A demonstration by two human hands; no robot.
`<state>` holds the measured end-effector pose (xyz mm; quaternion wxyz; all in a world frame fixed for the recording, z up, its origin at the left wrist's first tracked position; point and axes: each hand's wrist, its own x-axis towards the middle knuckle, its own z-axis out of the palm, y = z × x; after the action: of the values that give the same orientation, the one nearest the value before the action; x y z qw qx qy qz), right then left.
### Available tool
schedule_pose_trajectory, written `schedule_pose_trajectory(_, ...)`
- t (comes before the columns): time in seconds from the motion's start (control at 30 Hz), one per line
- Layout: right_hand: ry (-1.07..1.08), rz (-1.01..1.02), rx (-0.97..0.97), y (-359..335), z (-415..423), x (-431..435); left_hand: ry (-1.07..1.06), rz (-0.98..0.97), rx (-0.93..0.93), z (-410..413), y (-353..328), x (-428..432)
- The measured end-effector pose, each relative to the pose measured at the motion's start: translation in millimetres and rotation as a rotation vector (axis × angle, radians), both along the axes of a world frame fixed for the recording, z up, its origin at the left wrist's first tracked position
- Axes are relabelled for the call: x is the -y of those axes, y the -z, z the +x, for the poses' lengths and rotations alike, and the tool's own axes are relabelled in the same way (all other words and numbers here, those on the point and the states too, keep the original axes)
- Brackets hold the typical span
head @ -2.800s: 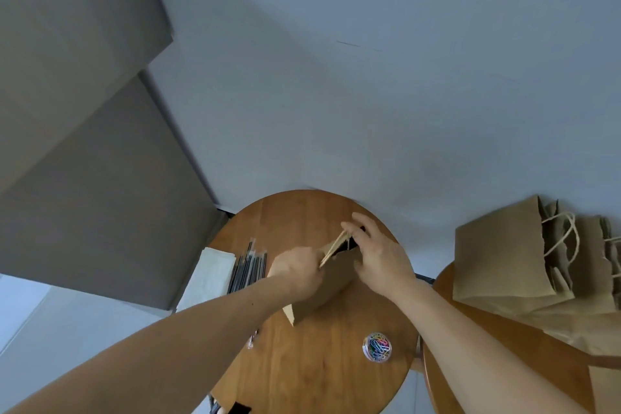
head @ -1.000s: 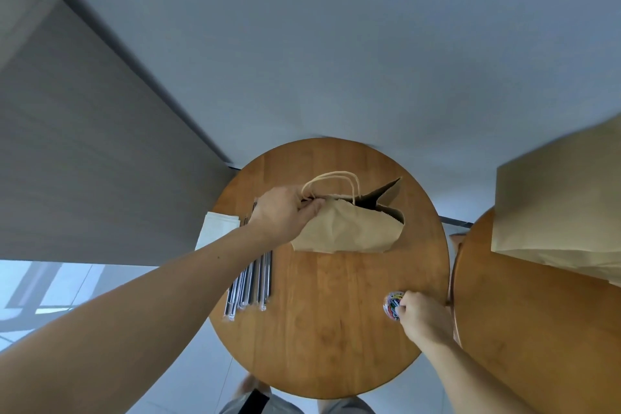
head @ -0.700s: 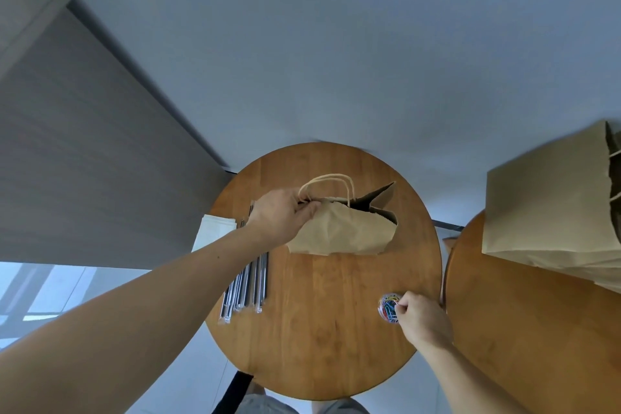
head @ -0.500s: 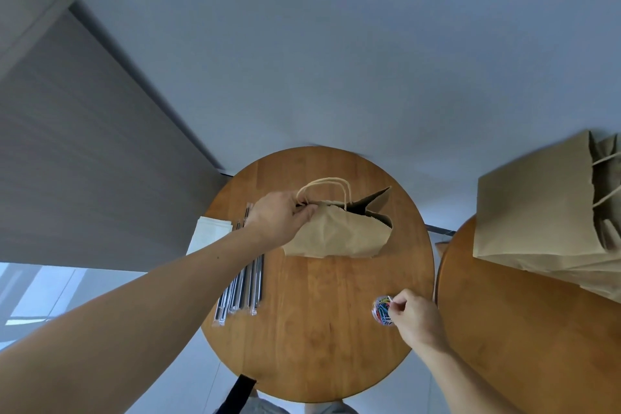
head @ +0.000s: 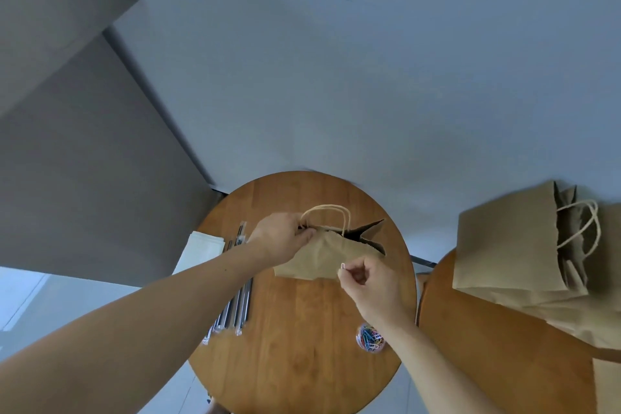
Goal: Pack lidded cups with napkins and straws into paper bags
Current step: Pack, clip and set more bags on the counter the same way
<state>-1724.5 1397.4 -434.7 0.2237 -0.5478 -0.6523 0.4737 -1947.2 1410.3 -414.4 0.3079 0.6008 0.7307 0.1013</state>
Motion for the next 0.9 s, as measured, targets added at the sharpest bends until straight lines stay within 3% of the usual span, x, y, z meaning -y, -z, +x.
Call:
schedule_pose_trajectory(0.43,-0.005,0.08,0.034,-33,-57,-37,0.009,0.01,0.047,-1,0,0)
schedule_pose_trajectory(0.73,0.044,-0.033,-0.156,-31,-57,-51,-0.049,0.042,0.139,-4,2,1)
schedule_pose_trajectory(0.9,0.034,0.088,-0.134,-30,-56,-56,-0.003,0.077,0.147,-6,-1,-3)
